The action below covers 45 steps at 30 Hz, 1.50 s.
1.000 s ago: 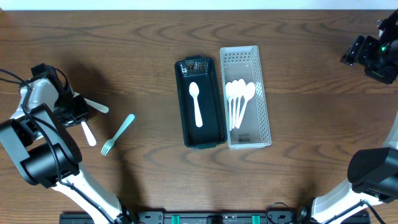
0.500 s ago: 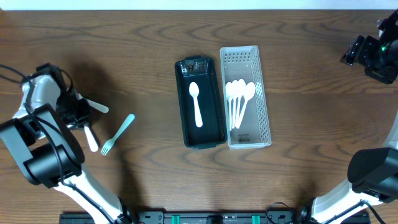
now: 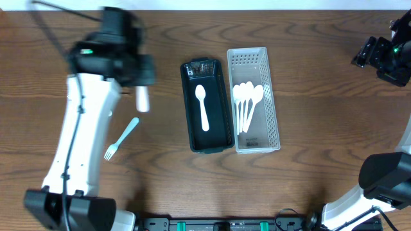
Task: Pack container
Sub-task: 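Carry the white fork right and lower it into the black basket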
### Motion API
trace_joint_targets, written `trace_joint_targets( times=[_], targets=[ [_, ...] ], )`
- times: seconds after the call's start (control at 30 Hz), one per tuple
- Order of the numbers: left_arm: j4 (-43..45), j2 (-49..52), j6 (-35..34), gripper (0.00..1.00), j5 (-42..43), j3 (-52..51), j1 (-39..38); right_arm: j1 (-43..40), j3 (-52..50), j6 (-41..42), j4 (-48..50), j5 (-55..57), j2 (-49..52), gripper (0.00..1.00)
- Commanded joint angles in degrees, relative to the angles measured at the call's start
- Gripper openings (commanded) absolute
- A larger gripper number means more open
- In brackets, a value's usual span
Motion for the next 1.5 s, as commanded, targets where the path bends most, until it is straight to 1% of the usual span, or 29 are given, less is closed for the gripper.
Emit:
trace_joint_targets(
  times=[0.0,0.17,0.33,0.67,0.9,0.93,0.97,1.1,1.13,1.23,1.3,1.47],
  targets=[
    [2.10,3.76,-7.28,0.06,-0.48,-0.63,-7.26,-0.26,1.09,-0.66,-0.04,0.20,-0.28,0.80],
    [6.80,9.09,-10.86,0.06,-0.50,-0.63,-14.93,-0.26,1.09,-0.68,-0.04,0.20,-0.28,0.80],
    [9.09,15.54,-11.72,0.06,-0.50,-0.63,-18.23,-0.26,1.09,-1.33,-0.17,0.20,-0.28,0.80],
    [9.07,25.62,-12.96,0.06,-0.52,-0.66,-17.88,-0.26,1.09,-2.62,-0.76,0.17,-0.28,0.81],
    [8.24,26.60,-12.90,0.07,-0.52,-0.79,-17.18,-0.26,1.09,-3.21,-1.16,0.17,-0.28,0.81],
    [8.22,26.60,-12.92,0.10,-0.52,-0.79,-17.11,-0.26,1.09,-3.21,-1.16,0.17,-0.28,0.81],
    [8.15,26.60,-12.90,0.24,-0.52,-0.79,-17.11,-0.26,1.09,-3.21,-1.16,0.17,-0.28,0.81],
    [8.07,26.60,-11.93,0.42,-0.52,-0.79,-17.11,-0.26,1.09,-3.21,-1.14,0.17,-0.28,0.81],
    [8.07,26.60,-11.17,0.45,-0.52,-0.79,-17.14,-0.26,1.09,-3.21,-1.14,0.17,-0.28,0.81],
    [8.07,26.23,-9.05,0.47,-1.38,-0.74,-17.11,-0.26,1.09,-3.21,-1.14,0.17,-0.28,0.81],
    [8.09,25.42,-7.89,0.47,-3.76,-0.72,-17.14,-0.26,1.09,-3.21,-1.14,0.17,-0.28,0.81],
    [8.02,20.87,-1.60,0.47,-8.98,0.44,-17.09,-0.26,1.09,-3.21,-1.14,0.17,-0.28,0.81]
  ],
)
